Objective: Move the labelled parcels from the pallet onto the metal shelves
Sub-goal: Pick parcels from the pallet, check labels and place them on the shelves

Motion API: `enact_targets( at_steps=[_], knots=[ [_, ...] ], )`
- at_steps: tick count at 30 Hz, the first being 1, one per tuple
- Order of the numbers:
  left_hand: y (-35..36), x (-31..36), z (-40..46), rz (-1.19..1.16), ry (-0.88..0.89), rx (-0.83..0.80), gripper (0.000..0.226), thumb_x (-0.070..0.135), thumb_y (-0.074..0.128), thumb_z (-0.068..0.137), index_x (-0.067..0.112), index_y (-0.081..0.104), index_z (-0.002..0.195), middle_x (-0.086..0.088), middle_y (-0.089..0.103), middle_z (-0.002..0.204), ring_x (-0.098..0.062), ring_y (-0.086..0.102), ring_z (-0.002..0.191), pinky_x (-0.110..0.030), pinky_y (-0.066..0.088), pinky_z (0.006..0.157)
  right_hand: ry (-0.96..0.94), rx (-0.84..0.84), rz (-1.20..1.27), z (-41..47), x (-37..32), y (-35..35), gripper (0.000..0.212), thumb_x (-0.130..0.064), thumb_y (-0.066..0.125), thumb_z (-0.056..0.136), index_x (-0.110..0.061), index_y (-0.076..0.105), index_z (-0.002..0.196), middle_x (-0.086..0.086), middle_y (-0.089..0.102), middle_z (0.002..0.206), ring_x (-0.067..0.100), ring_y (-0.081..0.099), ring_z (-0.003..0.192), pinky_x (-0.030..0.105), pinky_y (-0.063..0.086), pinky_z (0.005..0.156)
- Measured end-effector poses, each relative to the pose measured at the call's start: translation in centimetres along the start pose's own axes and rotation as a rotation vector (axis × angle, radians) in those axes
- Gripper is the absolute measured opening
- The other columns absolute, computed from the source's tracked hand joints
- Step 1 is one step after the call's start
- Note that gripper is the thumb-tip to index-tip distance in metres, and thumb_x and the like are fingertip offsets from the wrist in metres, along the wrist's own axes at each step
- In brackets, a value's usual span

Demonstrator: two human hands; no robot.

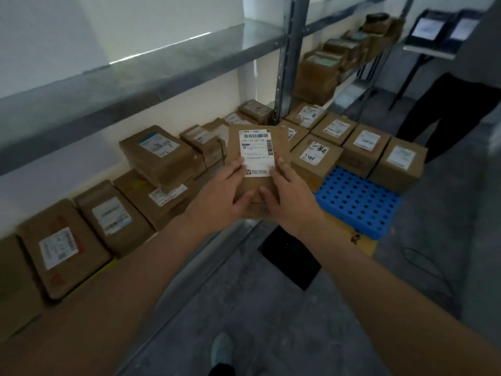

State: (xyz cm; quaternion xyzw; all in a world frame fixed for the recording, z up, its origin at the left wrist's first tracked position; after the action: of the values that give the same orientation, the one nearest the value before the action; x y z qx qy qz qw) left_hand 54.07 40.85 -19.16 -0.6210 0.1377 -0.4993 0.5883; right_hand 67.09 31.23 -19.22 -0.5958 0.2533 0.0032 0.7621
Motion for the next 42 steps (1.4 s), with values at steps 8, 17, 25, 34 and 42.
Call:
enact_targets(
  at_steps=[8, 17, 25, 34, 42],
  knots=[
    [4.8, 2.9, 8.0, -0.067, 0.164, -0.104, 0.067, 0.038, 0.061, 0.1, 0.002, 0.041, 0.153, -0.003, 0.028, 0.166, -0.02, 0.032, 0.149, -0.039, 0.034, 0.12, 0.225, 0.057, -0.01, 1.3, 7.5, -1.5, 0.065, -0.048, 0.045, 0.104, -0.008, 0.036, 0.155, 0.0, 0.015, 0.168, 0.022, 0.025, 0.149, 0.042, 0.034, 0.119],
    [9.3, 5.9, 16.4, -0.139, 0.358, -0.206, 0.066, 0.035, 0.06, 0.101, 0.001, 0.04, 0.153, -0.004, 0.027, 0.166, -0.018, 0.024, 0.152, -0.03, 0.023, 0.124, 0.441, 0.142, -0.064, 3.2, 13.5, -2.8, 0.065, -0.049, 0.043, 0.105, -0.008, 0.036, 0.155, 0.002, 0.016, 0.168, 0.02, 0.025, 0.15, 0.038, 0.033, 0.116],
    [13.4, 8.5, 20.5, -0.163, 0.482, -0.32, 0.066, 0.036, 0.059, 0.102, 0.001, 0.038, 0.154, -0.003, 0.026, 0.166, -0.017, 0.022, 0.153, -0.028, 0.02, 0.124, 0.578, 0.188, -0.067, 3.1, 18.0, -3.2, 0.064, -0.045, 0.047, 0.104, -0.005, 0.038, 0.153, 0.004, 0.019, 0.167, 0.019, 0.021, 0.152, 0.036, 0.028, 0.12],
    [19.7, 10.6, 24.4, -0.153, 0.462, -0.434, 0.069, 0.04, 0.06, 0.1, 0.001, 0.041, 0.153, -0.002, 0.029, 0.162, -0.017, 0.026, 0.15, -0.038, 0.029, 0.124, 0.655, 0.161, -0.036, 3.2, 24.6, -2.4, 0.063, -0.046, 0.05, 0.103, -0.008, 0.04, 0.153, 0.003, 0.022, 0.166, 0.018, 0.025, 0.151, 0.037, 0.032, 0.118],
    [26.2, 12.5, 27.3, -0.14, 0.405, -0.505, 0.068, 0.04, 0.06, 0.1, 0.003, 0.041, 0.153, 0.002, 0.026, 0.162, -0.016, 0.029, 0.148, -0.031, 0.029, 0.122, 0.666, 0.099, 0.022, 4.1, 32.0, -0.9, 0.061, -0.043, 0.051, 0.103, -0.008, 0.04, 0.152, 0.002, 0.022, 0.166, 0.017, 0.026, 0.15, 0.033, 0.034, 0.115]
  ],
)
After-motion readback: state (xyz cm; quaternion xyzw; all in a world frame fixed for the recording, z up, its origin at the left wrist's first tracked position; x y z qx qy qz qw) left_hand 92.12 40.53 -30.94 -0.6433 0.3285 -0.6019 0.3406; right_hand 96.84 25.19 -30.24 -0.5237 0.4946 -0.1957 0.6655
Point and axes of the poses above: each hand's wrist, its own z-axis towards the middle knuckle, its own y-axis out of the palm, x = y × z, the point moved 6 cm from there along z, towards the middle knuckle
